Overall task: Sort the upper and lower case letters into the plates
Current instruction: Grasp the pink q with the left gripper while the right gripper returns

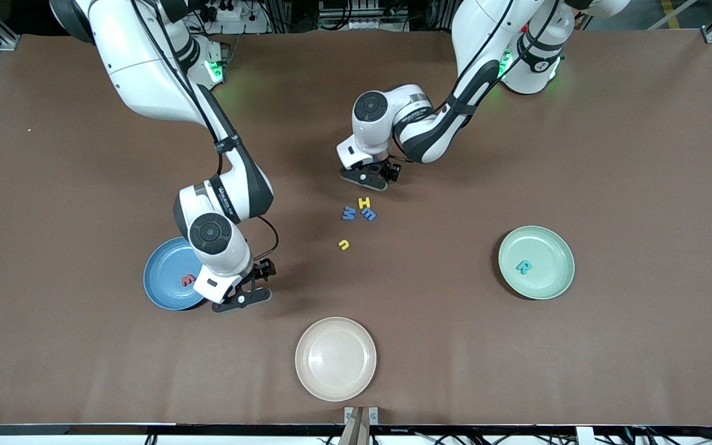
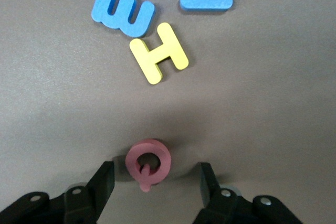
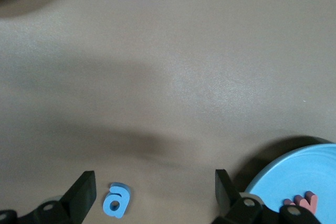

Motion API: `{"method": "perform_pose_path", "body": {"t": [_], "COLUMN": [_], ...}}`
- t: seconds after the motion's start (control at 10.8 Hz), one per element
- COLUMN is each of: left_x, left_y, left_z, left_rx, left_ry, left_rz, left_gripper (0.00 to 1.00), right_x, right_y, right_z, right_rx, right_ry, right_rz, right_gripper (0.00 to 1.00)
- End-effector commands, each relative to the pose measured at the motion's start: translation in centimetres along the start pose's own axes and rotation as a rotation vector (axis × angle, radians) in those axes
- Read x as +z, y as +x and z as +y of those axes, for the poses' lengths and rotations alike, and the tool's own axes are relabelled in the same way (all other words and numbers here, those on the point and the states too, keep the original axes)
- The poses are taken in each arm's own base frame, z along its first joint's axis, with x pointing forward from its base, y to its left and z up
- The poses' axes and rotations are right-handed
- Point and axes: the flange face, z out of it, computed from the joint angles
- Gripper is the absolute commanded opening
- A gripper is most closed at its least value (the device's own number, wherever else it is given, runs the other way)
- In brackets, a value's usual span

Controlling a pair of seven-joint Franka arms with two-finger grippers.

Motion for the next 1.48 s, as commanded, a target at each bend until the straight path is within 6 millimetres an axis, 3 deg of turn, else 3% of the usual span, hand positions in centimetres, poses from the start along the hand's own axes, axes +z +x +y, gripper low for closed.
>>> {"method": "perform_pose_path", "body": {"t": [0.0,0.65,0.93,1.11,1.3,1.39], "left_x": [-0.2,-0.2,0.0,0.0,0.0,0.0], "left_y": [0.1,0.5,0.7,1.1,1.5,1.5], "left_z": [-0.1,-0.3,-0.5,-0.4,-0.5,-0.4], "left_rx": [-0.003,-0.004,0.009,0.011,0.006,0.008], "left_ry": [0.023,0.02,0.03,0.029,0.027,0.027], "left_rz": [0.026,0.03,0.04,0.048,0.051,0.051], "left_gripper": [0.71,0.64,0.59,0.58,0.5,0.4], "right_x": [-0.4,-0.5,-1.7,-3.7,-8.2,-9.4], "right_y": [0.0,0.0,0.2,-0.5,-1.6,-2.5], "right_z": [-0.1,-0.6,-1.1,-3.0,-5.4,-8.5], "right_rx": [0.01,0.003,-0.005,-0.031,0.013,0.018], "right_ry": [0.004,0.007,0.012,0.008,0.004,0.005], "right_rz": [0.006,0.008,0.024,0.002,-0.026,-0.033], "right_gripper": [1.0,1.0,1.0,1.0,1.0,1.0]}}
